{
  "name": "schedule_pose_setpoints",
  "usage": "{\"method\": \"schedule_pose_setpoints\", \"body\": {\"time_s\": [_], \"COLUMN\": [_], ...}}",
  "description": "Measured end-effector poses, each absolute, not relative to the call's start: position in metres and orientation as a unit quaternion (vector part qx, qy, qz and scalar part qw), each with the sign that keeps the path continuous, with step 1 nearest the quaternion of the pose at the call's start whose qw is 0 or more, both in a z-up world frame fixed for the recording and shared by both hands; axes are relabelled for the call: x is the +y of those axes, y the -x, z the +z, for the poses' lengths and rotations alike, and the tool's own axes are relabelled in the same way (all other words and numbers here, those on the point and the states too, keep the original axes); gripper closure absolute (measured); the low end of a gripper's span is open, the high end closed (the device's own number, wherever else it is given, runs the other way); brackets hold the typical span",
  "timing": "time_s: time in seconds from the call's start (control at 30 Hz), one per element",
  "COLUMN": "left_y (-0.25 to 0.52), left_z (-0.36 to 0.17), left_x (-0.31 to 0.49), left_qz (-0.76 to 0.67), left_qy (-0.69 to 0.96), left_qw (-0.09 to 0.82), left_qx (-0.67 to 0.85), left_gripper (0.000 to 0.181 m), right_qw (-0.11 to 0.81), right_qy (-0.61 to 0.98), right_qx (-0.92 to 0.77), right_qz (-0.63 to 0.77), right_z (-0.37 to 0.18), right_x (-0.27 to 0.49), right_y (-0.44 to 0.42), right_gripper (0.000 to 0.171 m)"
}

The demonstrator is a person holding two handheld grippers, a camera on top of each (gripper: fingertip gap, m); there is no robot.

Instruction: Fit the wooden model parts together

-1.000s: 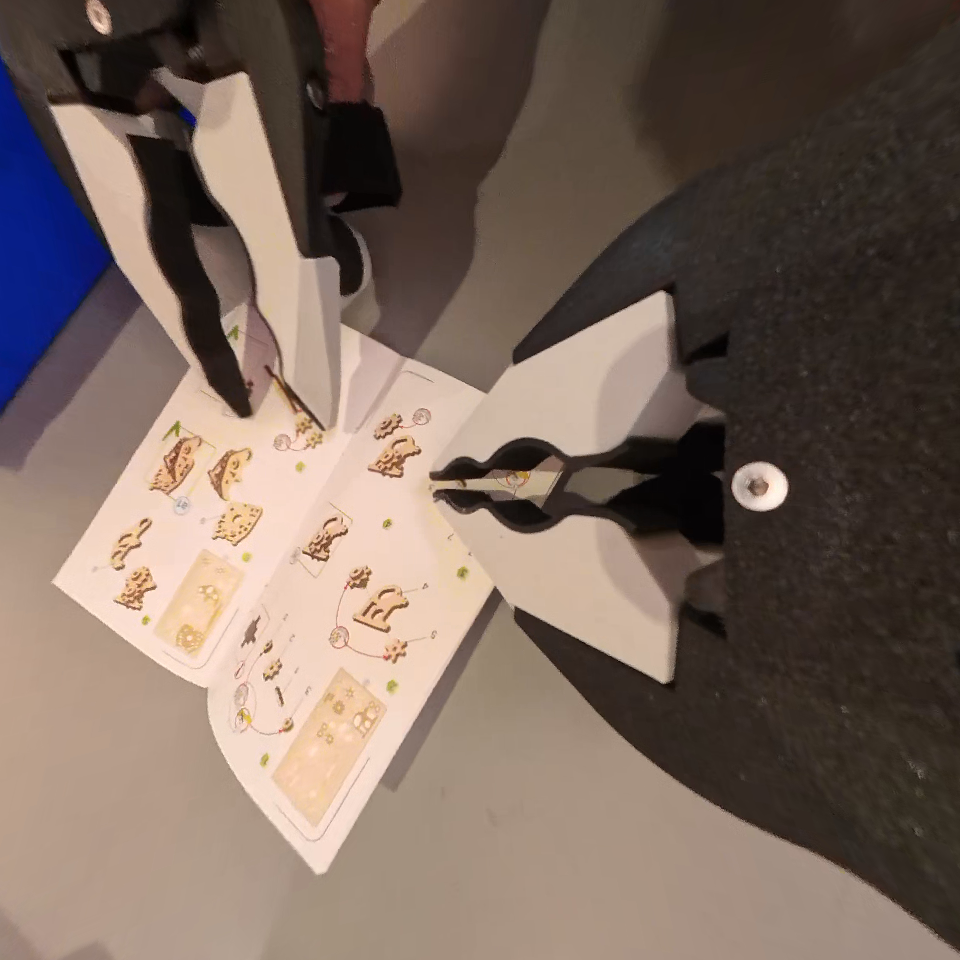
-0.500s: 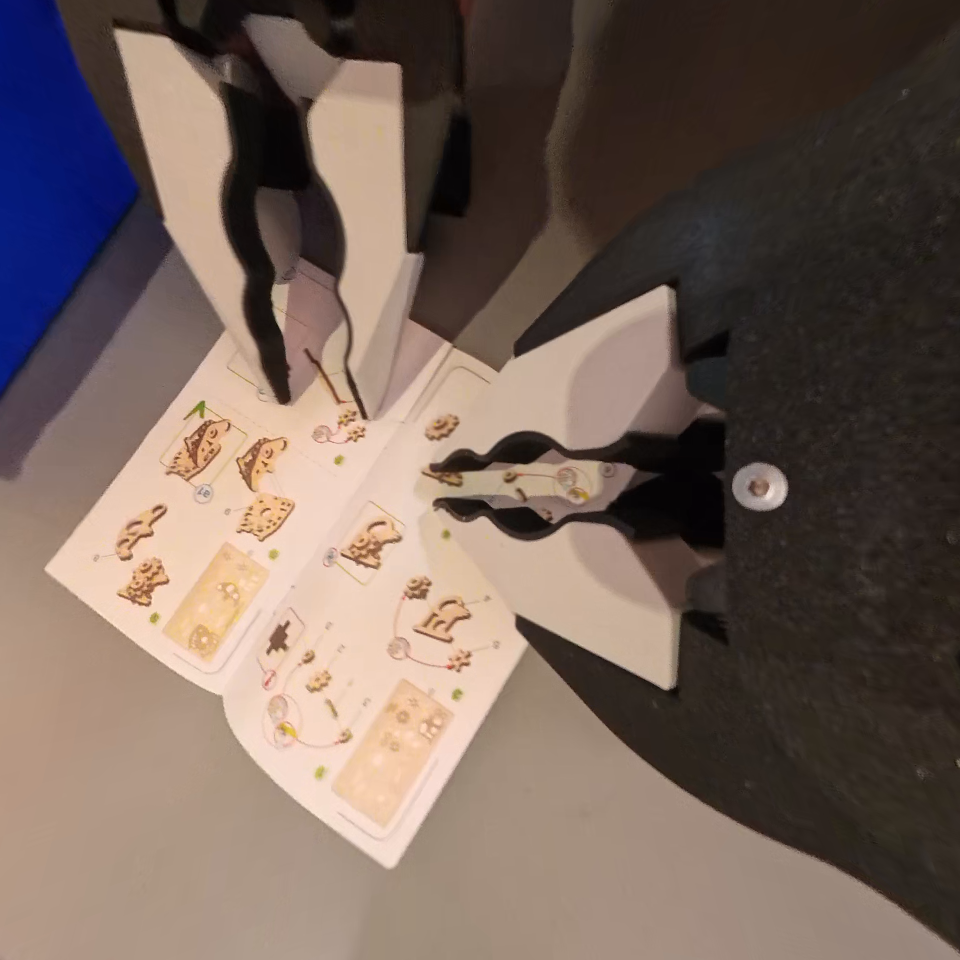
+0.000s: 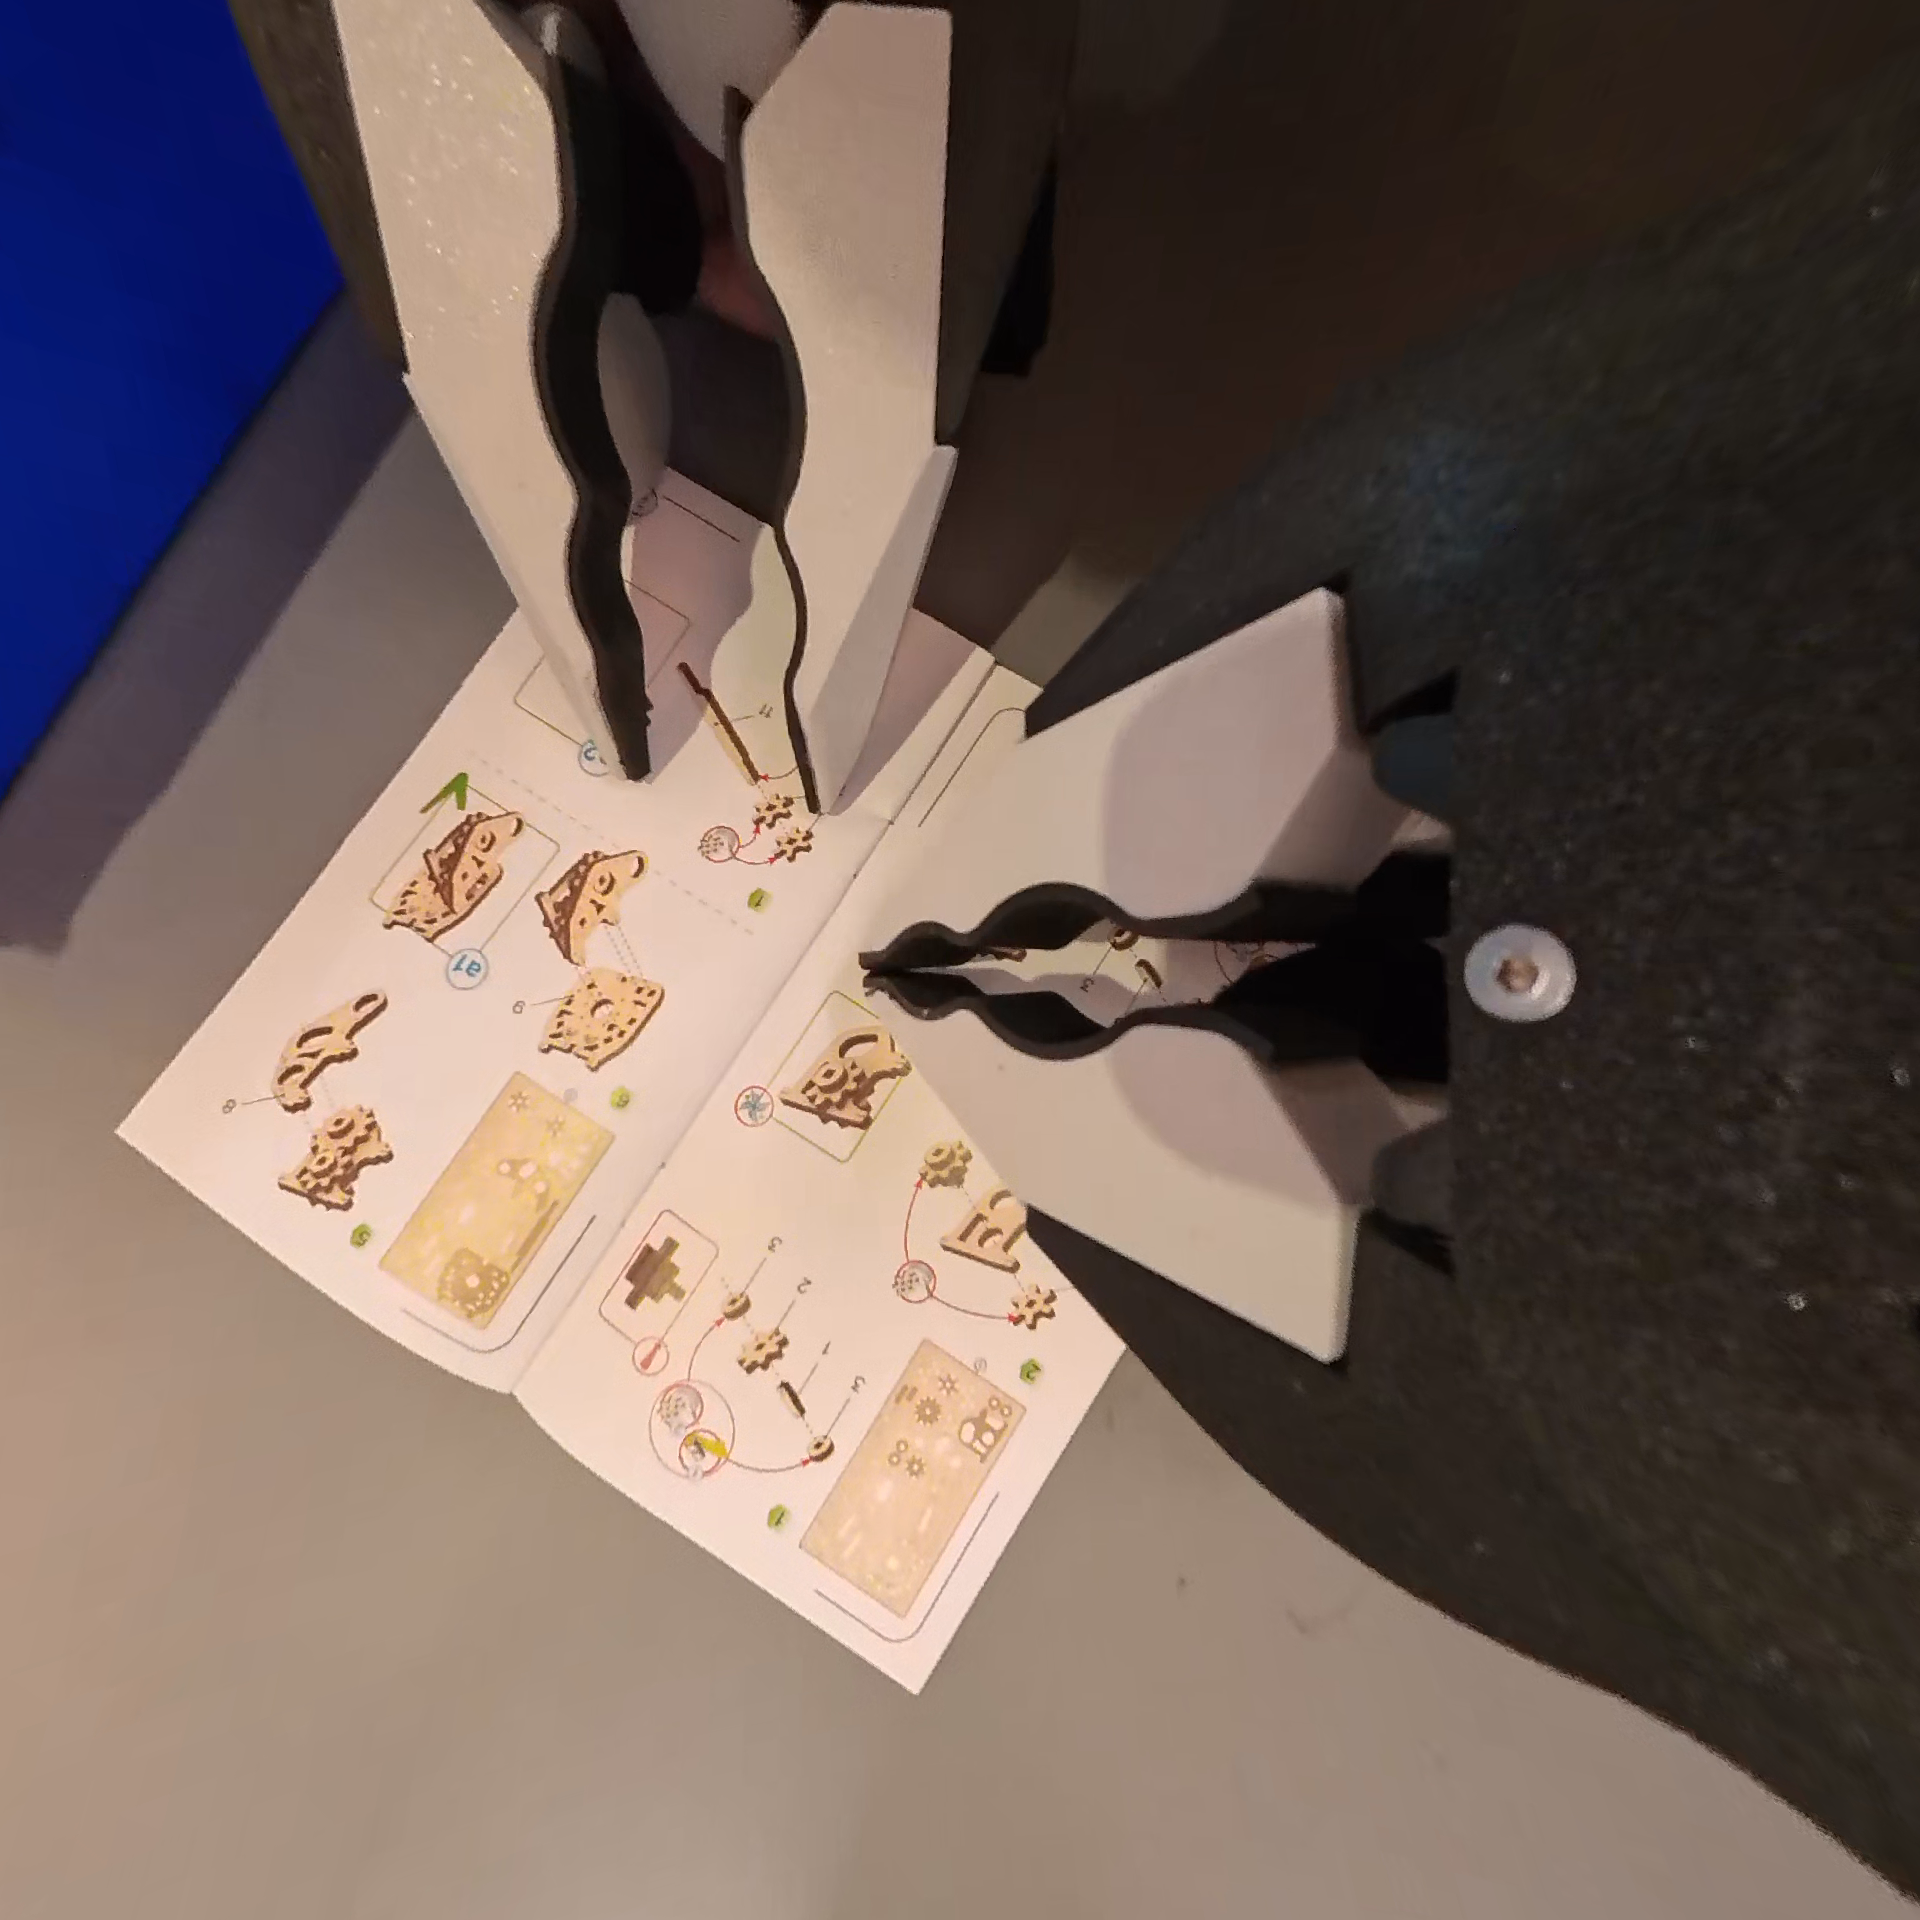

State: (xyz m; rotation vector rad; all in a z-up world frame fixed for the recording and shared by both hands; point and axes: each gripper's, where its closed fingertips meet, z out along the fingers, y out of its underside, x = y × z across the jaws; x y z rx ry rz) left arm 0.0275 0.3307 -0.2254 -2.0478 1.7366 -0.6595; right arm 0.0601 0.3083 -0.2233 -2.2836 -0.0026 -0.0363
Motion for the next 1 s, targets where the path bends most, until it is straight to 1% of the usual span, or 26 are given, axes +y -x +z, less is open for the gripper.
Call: {"method": "schedule_pose_setpoints", "body": {"time_s": [0.7,0.73,0.8,0.87,0.9,1.0], "left_y": [-0.027,-0.027,-0.018,0.006,0.025,0.104], "left_z": [-0.224,-0.22,-0.203,-0.182,-0.172,-0.155], "left_x": [0.331,0.329,0.327,0.333,0.339,0.356], "left_qz": [-0.243,-0.255,-0.275,-0.271,-0.256,-0.174], "left_qy": [0.732,0.736,0.746,0.758,0.766,0.806], "left_qw": [0.215,0.208,0.206,0.234,0.254,0.306], "left_qx": [0.599,0.591,0.57,0.546,0.533,0.476], "left_gripper": [0.181,0.177,0.155,0.145,0.14,0.11], "right_qw": [0.416,0.416,0.416,0.416,0.416,0.416], "right_qy": [0.909,0.909,0.909,0.909,0.909,0.909], "right_qx": [0.0,0.0,-0.001,0.0,0.002,0.007], "right_qz": [-0.013,-0.013,-0.014,-0.016,-0.02,-0.026], "right_z": [-0.223,-0.223,-0.223,-0.223,-0.223,-0.223], "right_x": [0.308,0.308,0.308,0.307,0.307,0.307], "right_y": [-0.06,-0.06,-0.06,-0.06,-0.061,-0.064], "right_gripper": [0.138,0.137,0.137,0.137,0.135,0.131]}}
